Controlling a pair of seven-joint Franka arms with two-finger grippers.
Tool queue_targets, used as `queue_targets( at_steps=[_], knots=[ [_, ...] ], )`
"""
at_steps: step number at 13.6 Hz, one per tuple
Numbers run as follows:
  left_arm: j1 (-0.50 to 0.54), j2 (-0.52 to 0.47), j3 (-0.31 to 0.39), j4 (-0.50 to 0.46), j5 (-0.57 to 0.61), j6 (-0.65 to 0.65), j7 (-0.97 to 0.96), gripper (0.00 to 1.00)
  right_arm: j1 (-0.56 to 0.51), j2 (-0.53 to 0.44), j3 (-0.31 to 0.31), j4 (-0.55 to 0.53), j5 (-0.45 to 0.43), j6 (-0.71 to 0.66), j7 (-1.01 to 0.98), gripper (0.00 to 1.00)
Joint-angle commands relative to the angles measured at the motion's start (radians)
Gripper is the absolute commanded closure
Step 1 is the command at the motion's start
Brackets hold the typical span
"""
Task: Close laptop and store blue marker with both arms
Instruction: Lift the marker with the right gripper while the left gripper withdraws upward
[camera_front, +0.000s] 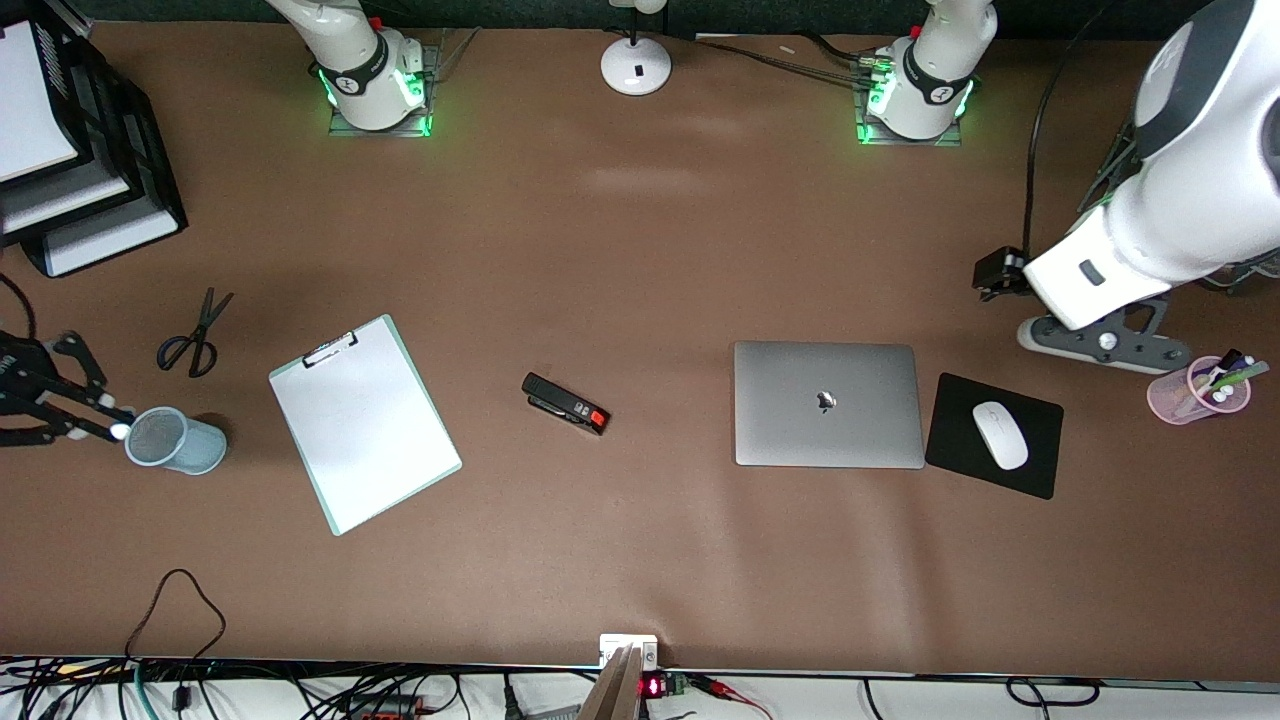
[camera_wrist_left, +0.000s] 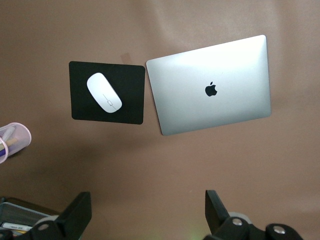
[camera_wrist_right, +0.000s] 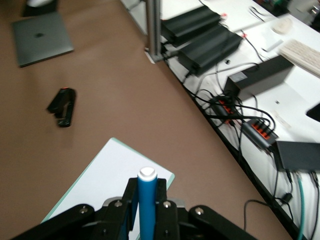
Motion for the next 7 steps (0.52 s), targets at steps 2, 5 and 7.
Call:
queue_targets(
  at_steps=[2,5,7],
  knots=[
    [-0.19,-0.256,0.357,-0.294,-0.154,0.208,0.067,0.0,-0.096,0.035,0.013,0.036,0.067,-0.139,-0.246,1.0],
    [-0.287,-0.333,0.485,-0.41,-0.164,0.328,0.065,0.0,-0.153,0.104,0.014,0.056,0.074,-0.227,-0.439,1.0],
    [-0.304,-0.338,0.503,-0.412,-0.16,0.321,0.086,0.0,-0.192,0.152,0.014,0.089,0.11,-0.285,-0.499,1.0]
  ],
)
